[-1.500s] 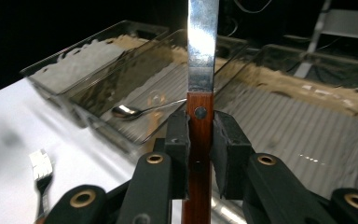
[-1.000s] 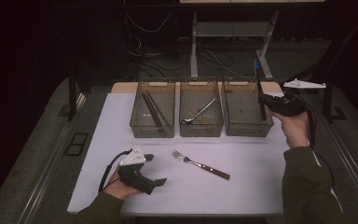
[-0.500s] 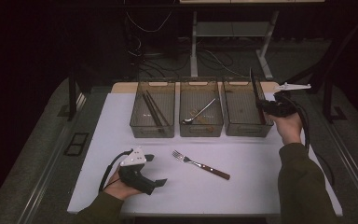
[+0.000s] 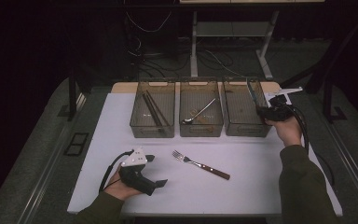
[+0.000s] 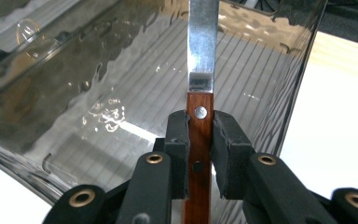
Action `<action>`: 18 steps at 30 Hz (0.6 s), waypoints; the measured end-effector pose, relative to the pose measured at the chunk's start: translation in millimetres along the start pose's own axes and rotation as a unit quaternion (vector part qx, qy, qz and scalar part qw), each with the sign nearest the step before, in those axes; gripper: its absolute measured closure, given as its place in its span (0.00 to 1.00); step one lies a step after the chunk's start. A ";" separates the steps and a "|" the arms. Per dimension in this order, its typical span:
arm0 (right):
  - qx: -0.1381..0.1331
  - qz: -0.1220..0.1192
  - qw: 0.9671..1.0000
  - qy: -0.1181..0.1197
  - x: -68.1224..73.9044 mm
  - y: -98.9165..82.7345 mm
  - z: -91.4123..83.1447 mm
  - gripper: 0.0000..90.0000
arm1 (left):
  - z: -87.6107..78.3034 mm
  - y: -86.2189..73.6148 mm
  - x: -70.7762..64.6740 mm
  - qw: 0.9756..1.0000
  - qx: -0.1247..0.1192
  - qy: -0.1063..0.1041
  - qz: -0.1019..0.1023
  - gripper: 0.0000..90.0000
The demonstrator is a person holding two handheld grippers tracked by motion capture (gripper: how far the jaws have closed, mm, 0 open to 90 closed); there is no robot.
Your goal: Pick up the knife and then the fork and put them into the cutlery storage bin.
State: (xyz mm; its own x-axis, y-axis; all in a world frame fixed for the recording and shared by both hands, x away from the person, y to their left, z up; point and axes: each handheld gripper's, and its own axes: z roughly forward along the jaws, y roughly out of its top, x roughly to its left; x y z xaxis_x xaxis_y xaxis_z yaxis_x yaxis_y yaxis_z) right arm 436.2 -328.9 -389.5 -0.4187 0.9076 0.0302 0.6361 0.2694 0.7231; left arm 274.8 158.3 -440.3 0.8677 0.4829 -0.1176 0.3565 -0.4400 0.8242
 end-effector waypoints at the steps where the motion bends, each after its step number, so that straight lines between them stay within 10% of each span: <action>1: -0.001 0.001 1.000 0.001 -0.2 -0.6 0.1 0.85 | 0.1 0.0 -0.1 1.000 0.000 0.000 0.000 0.00; 18: -0.076 0.039 0.994 0.072 2.1 -2.6 -32.2 0.53 | 0.6 0.1 0.0 1.000 0.002 0.000 0.001 0.00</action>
State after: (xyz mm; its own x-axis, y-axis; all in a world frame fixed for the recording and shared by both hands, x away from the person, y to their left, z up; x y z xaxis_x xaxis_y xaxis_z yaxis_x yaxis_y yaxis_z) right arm 412.8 -338.0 -369.1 -0.4666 0.8658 0.1810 0.5695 0.1375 0.8104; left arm 275.0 157.8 -440.5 0.8687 0.4814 -0.1165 0.3562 -0.4437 0.8223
